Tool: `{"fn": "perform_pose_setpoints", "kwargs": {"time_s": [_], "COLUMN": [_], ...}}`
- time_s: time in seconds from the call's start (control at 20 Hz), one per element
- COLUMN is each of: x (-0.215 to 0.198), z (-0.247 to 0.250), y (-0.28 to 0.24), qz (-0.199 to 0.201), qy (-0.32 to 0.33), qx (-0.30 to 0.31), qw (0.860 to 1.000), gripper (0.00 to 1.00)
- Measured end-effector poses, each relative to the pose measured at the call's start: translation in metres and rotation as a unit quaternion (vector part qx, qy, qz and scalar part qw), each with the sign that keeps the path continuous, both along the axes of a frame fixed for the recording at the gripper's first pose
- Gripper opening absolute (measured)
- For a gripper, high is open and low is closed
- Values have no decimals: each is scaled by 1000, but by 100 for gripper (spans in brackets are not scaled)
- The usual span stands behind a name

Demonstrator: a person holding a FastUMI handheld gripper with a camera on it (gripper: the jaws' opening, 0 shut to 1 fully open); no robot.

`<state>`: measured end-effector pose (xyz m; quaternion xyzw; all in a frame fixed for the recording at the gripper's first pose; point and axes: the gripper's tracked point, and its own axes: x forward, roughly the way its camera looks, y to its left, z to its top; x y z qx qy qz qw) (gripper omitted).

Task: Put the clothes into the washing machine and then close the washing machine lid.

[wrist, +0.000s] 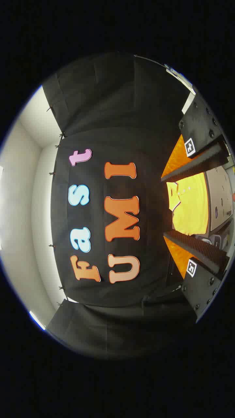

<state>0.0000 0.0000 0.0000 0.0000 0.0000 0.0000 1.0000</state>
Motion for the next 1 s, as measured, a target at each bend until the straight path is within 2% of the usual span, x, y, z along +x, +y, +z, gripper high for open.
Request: {"fn": "perform_pose_setpoints", "kwargs": {"time_s": [1.0], "x": [2], "z": [3], "y": [6], "qz": [12], "qy": [6], "qx": [-23], "qw": [1000], "gripper": [98]}}
